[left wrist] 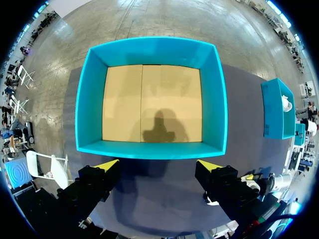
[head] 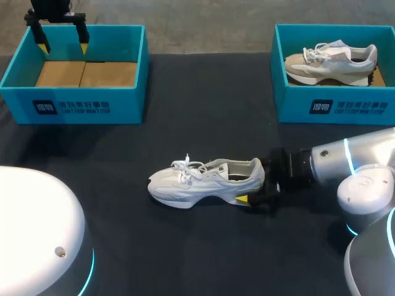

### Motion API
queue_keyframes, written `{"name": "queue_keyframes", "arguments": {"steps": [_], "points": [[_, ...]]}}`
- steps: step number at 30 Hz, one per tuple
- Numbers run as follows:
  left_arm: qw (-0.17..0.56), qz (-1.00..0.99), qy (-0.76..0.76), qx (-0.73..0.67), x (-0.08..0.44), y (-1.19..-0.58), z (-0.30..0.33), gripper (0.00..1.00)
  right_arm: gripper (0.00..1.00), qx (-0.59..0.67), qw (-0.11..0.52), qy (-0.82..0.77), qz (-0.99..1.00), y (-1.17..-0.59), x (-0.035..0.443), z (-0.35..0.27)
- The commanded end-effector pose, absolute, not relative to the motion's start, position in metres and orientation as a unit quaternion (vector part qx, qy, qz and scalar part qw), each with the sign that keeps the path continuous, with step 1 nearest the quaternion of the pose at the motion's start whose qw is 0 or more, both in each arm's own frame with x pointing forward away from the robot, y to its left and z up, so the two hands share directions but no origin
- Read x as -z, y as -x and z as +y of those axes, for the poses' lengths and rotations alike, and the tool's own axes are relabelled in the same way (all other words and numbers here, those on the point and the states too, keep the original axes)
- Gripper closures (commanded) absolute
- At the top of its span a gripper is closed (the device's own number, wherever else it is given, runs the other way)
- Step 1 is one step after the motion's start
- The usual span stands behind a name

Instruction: Take the shoe out of the shoebox, open the shoe tongue, remove and reinsert the insole, then place the shoe into the shoebox

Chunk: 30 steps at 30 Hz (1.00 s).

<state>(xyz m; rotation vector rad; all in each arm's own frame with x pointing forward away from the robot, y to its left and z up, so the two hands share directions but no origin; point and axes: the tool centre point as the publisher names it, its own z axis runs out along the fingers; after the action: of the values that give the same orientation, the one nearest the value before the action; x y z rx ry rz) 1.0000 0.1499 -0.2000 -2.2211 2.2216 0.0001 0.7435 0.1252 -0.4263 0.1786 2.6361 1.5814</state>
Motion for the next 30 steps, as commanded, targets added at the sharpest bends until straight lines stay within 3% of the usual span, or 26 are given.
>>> {"name": "queue_keyframes", "arguments": {"steps": [1,2,30], "points": [[0.000,0.707,0.707,0.000,0.2000,-1.0000,0.1499,0.00,0.68,-0.515,0.030,-0.057,0.855,-0.7443,0.4283,0.1291],[0.000,0.707,0.707,0.000,0.2000,-1.0000,0.1499,0.00,1.00,-0.516,0.031,-0.056,0.854,-0.7437,0.4285,0.1294],[0.000,0.707,0.707,0.000,0.2000,-1.0000,0.1499,0.00,1.00,-0.520,0.027,-0.052,0.852,-0.7412,0.4285,0.1306]]}}
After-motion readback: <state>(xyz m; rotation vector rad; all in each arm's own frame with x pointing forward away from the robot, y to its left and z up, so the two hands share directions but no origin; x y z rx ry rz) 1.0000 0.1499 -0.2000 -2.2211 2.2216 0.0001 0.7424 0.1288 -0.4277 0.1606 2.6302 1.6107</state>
